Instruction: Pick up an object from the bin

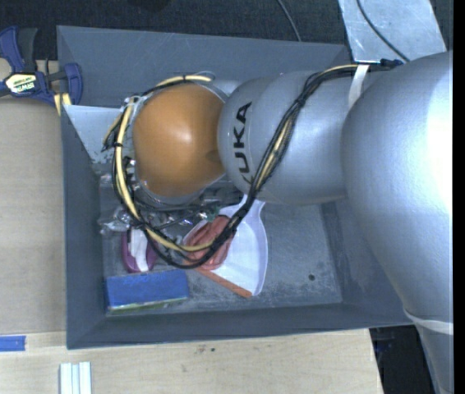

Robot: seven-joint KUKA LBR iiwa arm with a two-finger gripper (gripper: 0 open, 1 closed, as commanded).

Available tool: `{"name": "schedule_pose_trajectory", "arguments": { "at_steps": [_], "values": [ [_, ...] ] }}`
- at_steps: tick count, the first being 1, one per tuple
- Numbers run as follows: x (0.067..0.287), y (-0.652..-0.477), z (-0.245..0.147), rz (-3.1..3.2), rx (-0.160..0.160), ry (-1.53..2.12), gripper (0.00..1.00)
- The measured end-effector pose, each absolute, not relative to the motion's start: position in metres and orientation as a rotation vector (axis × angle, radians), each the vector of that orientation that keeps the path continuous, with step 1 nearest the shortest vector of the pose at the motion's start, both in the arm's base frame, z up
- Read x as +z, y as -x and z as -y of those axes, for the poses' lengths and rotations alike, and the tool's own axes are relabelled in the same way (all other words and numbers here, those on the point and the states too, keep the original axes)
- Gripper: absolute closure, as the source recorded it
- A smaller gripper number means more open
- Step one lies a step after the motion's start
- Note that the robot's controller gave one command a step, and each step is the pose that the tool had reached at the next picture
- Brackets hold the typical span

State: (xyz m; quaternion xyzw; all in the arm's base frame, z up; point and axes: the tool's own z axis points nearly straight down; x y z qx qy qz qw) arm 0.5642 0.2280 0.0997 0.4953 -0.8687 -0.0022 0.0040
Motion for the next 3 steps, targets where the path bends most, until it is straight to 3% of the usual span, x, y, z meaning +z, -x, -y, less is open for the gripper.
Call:
{"name": "schedule_pose_trajectory", "arguments": {
  "at_steps": [1, 2, 3],
  "values": [
    [0.071, -0.586, -0.204, 2.633, 0.000, -1.731, 0.00],
    [0.070, -0.568, -0.227, 2.377, -0.005, -2.056, 1.00],
    [0.070, -0.568, -0.227, 2.376, -0.005, -2.055, 1.00]
  ]
}}
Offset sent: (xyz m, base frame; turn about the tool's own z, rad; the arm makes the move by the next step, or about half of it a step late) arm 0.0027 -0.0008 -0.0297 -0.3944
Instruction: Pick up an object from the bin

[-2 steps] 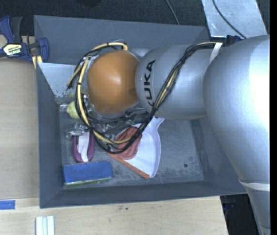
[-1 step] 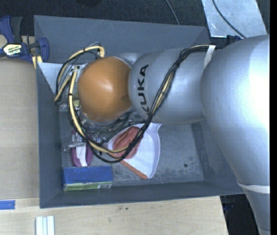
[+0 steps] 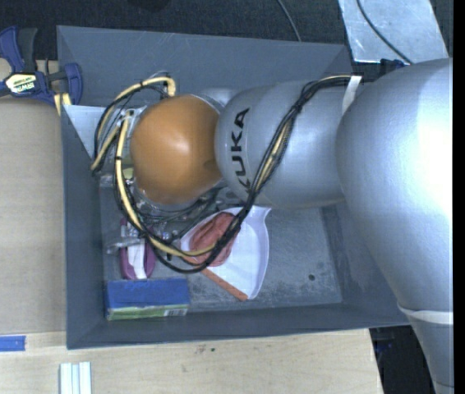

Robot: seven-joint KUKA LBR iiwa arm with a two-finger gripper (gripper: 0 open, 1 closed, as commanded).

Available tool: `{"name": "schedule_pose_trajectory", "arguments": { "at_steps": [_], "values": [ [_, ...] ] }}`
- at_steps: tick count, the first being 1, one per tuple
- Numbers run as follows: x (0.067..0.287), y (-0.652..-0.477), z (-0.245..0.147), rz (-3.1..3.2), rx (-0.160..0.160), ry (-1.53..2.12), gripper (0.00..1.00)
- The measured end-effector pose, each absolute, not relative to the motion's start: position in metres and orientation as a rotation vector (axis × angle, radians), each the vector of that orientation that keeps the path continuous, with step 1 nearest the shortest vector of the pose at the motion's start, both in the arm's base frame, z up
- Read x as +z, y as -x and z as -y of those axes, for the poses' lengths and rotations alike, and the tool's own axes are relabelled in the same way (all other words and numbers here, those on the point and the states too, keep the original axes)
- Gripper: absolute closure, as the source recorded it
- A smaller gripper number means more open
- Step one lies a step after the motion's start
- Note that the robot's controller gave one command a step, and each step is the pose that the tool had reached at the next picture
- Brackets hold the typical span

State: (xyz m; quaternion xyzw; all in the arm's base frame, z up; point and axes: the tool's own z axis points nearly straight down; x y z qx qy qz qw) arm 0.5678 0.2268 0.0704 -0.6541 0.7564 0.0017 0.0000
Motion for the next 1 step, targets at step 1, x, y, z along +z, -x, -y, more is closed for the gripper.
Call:
{"name": "schedule_pose_trajectory", "arguments": {
  "at_steps": [1],
  "values": [
    [0.0755, -0.5676, -0.2267, -2.376, 0.007, 2.051, 1.00]
  ]
}}
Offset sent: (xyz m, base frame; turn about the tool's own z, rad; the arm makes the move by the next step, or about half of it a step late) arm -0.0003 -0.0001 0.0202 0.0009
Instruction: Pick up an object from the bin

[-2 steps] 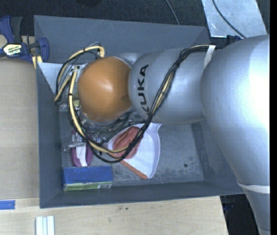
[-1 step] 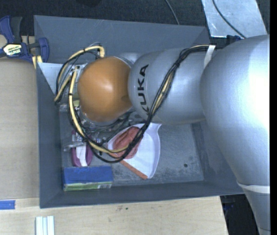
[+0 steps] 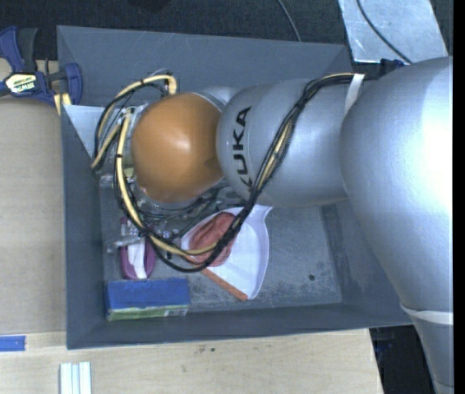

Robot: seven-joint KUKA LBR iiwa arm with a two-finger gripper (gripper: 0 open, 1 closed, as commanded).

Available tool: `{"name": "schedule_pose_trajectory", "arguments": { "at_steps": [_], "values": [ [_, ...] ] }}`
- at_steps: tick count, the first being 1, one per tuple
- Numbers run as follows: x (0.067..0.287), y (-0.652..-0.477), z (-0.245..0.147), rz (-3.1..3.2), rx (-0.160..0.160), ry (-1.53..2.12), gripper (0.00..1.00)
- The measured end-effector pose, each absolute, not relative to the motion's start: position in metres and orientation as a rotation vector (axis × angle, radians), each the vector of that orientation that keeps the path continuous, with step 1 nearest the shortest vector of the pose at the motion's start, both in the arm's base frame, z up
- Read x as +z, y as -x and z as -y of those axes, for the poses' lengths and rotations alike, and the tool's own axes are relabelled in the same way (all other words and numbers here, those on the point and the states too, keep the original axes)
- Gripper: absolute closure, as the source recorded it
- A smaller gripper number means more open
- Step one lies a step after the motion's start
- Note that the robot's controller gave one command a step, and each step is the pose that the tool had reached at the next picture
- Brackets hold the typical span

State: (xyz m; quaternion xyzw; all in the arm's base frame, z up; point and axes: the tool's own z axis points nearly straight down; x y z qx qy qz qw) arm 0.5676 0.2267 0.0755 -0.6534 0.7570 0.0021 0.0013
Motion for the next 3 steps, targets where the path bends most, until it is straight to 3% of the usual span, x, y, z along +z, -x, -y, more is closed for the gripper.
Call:
{"name": "schedule_pose_trajectory", "arguments": {
  "at_steps": [3],
  "values": [
    [0.101, -0.568, -0.227, -2.380, 0.009, 2.039, 1.00]
  ]
}}
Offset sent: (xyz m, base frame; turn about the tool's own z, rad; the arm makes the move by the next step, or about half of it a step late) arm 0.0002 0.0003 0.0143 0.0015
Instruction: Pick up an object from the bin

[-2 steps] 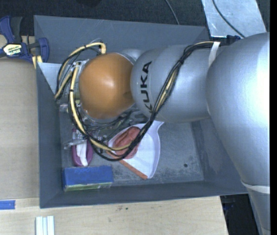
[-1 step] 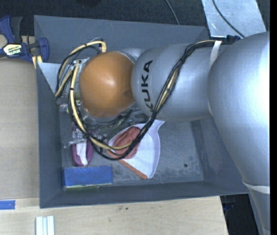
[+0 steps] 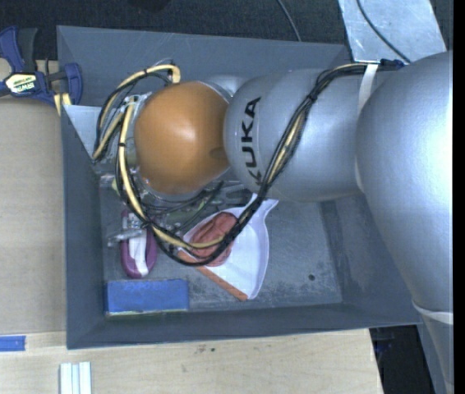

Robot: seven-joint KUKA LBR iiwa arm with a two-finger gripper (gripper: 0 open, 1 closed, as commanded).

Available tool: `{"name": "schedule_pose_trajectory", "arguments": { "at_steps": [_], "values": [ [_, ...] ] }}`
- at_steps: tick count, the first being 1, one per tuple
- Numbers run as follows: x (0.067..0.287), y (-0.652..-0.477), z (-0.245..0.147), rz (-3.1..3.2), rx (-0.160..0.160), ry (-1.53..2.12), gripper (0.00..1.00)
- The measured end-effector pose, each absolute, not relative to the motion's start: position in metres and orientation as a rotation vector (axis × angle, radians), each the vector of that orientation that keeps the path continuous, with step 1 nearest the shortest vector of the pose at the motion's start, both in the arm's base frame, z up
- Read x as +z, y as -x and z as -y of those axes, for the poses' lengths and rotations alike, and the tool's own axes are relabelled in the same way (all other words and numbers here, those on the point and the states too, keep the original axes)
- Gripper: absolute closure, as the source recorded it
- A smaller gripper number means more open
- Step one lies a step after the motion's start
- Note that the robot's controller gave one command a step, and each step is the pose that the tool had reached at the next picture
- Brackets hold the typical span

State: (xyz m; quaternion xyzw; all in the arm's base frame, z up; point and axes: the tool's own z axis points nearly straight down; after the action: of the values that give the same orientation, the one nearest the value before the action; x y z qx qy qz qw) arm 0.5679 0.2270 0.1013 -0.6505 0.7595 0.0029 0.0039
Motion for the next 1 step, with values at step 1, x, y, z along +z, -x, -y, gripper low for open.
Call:
{"name": "schedule_pose_trajectory", "arguments": {
  "at_steps": [1],
  "values": [
    [0.1264, -0.5675, -0.2268, -2.383, 0.011, 2.036, 1.00]
  ]
}}
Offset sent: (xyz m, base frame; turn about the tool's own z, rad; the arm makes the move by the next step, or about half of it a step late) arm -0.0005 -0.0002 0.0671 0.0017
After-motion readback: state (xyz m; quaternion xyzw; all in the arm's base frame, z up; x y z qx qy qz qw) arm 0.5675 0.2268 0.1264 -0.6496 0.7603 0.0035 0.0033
